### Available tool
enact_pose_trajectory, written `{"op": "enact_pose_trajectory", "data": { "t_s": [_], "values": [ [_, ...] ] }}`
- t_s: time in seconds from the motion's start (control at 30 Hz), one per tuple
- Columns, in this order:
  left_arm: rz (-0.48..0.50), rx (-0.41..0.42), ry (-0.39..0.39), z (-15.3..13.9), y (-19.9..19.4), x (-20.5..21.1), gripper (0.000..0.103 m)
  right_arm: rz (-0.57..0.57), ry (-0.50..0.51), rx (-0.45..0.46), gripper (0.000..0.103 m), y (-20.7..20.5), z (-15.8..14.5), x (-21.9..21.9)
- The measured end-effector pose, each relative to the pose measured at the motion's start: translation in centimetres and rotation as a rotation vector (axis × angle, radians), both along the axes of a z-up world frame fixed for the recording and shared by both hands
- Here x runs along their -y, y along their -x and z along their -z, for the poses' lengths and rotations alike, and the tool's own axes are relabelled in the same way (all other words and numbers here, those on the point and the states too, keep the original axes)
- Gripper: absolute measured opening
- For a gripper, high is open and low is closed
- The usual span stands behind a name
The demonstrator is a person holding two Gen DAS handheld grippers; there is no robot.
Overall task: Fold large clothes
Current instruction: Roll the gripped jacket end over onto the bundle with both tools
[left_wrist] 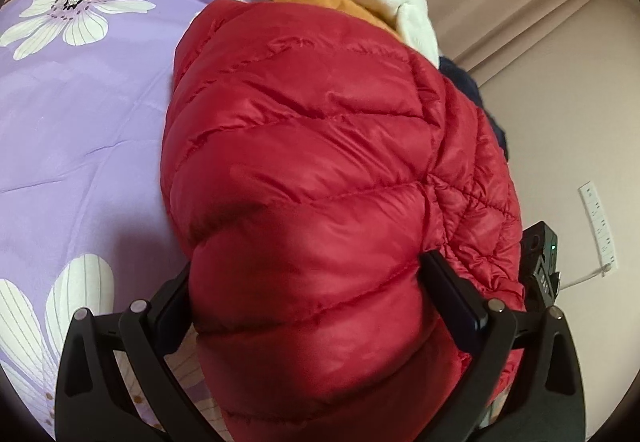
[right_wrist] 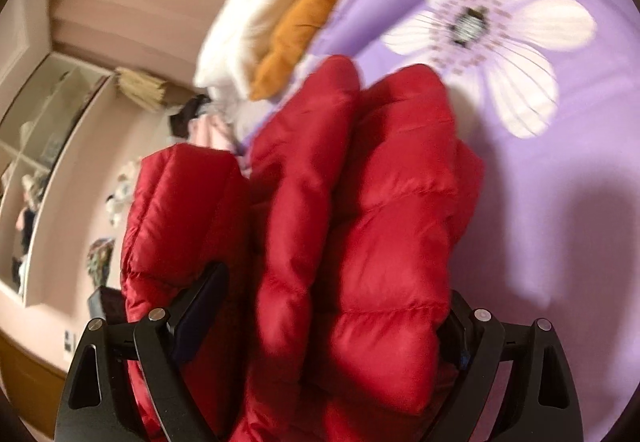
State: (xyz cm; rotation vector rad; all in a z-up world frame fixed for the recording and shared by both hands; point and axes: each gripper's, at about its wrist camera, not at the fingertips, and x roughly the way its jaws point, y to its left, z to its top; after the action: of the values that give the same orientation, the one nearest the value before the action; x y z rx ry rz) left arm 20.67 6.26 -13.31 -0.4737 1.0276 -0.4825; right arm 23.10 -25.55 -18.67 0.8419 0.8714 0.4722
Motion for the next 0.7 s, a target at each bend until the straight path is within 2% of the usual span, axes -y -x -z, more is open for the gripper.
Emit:
{"op": "enact_pose_trajectory", "data": {
  "t_s": [0.13, 0.23, 0.33, 0.43, 0.47, 0.53, 0.6, 0.67, 0.7],
  "values": [
    [-0.011, -0.021, -0.017, 0.6, 0.0, -0.3, 0.103, 0.027, 0.012, -0.044, 0.092, 1.4, 0.5, 1.2],
    [-0.017, -0.028, -0.024, 0.8, -0.8, -0.3, 0.103, 0.053, 0.066, -0.025, 0.092, 2.4, -0.5, 1.7],
    [-0.018, -0.031, -0.042, 0.8, -1.4, -0.1, 0.103, 0.126, 0.213, 0.047, 0.092, 4.2, -3.4, 2.1],
    [-0.015, -0.028, -0.069, 0.5, -1.7, 0.4, 0.103, 0.152, 0.372, 0.182, 0.092, 6.0, -7.2, 1.0],
    [-0.014, -0.026, -0.079, 0.4, -2.0, 0.7, 0.103, 0.121, 0.412, 0.249, 0.092, 6.7, -8.7, 0.2],
    [-0.010, -0.021, -0.095, 0.3, -1.9, 0.9, 0.103, 0.053, 0.458, 0.319, 0.092, 7.0, -10.3, -1.7],
    [-0.008, -0.017, -0.110, 0.2, -1.7, 1.1, 0.103, -0.037, 0.524, 0.383, 0.085, 7.5, -11.6, -4.0],
    [-0.007, -0.015, -0.118, 0.2, -1.6, 1.2, 0.103, -0.100, 0.565, 0.398, 0.071, 7.0, -11.9, -5.9],
    [-0.007, -0.015, -0.122, 0.2, -1.8, 1.2, 0.103, -0.119, 0.590, 0.402, 0.070, 6.8, -11.9, -6.7]
  ]
}}
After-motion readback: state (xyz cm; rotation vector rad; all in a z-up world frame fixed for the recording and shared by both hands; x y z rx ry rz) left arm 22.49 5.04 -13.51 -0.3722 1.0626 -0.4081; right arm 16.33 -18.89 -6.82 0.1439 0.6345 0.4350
